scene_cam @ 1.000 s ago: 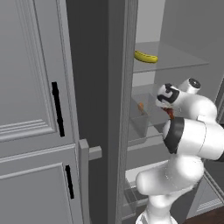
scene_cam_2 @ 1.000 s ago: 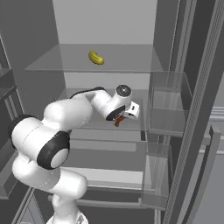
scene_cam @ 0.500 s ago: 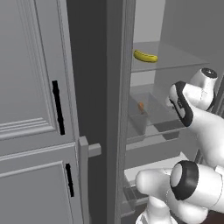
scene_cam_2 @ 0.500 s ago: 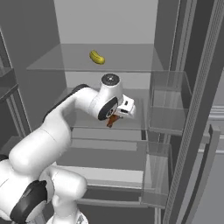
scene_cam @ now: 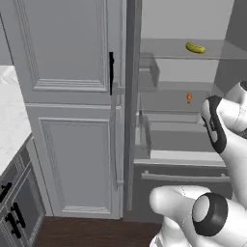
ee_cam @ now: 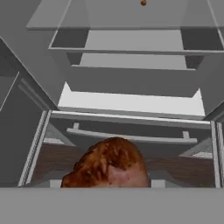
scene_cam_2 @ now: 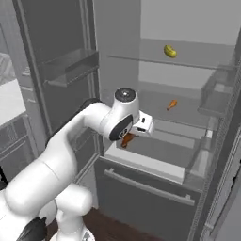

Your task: Place one cucumber and one chicken drumstick in each tupperware on the nearby counter, to pack two identical lunches.

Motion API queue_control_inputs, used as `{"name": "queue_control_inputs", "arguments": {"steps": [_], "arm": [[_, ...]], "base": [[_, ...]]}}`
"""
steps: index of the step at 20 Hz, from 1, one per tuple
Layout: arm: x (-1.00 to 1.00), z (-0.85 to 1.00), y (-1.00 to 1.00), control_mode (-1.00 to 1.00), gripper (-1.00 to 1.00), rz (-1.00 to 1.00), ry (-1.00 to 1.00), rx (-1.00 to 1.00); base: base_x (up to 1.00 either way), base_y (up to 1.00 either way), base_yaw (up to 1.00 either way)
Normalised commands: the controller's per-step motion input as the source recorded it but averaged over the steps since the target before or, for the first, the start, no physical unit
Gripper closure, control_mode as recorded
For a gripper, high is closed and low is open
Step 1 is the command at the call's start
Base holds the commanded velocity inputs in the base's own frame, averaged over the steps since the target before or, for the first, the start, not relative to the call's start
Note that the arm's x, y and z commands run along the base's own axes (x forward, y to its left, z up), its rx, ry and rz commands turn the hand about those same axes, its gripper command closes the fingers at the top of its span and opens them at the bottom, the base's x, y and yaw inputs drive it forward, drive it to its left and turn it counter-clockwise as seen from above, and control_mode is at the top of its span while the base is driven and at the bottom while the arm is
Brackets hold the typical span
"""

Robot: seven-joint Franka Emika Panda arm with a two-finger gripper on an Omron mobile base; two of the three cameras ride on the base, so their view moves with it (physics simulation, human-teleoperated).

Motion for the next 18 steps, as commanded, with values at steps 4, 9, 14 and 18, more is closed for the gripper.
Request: {"name": "queue_control_inputs", "arguments": {"steps": [4, 9, 14, 18], "arm": [[0.00, 0.00, 0.00, 1.00, 1.00, 0.00, 0.00, 0.00], [0.00, 0.00, 0.00, 1.00, 1.00, 0.00, 0.00, 0.00], [0.00, 0.00, 0.00, 1.00, 1.00, 0.00, 0.00, 0.00], [0.00, 0.00, 0.00, 1.00, 1.00, 0.00, 0.00, 0.00]], "base": [[-0.57, 0.00, 0.88], [-0.55, 0.00, 0.89], [-0.60, 0.14, 0.84], [0.56, 0.13, 0.54]]}}
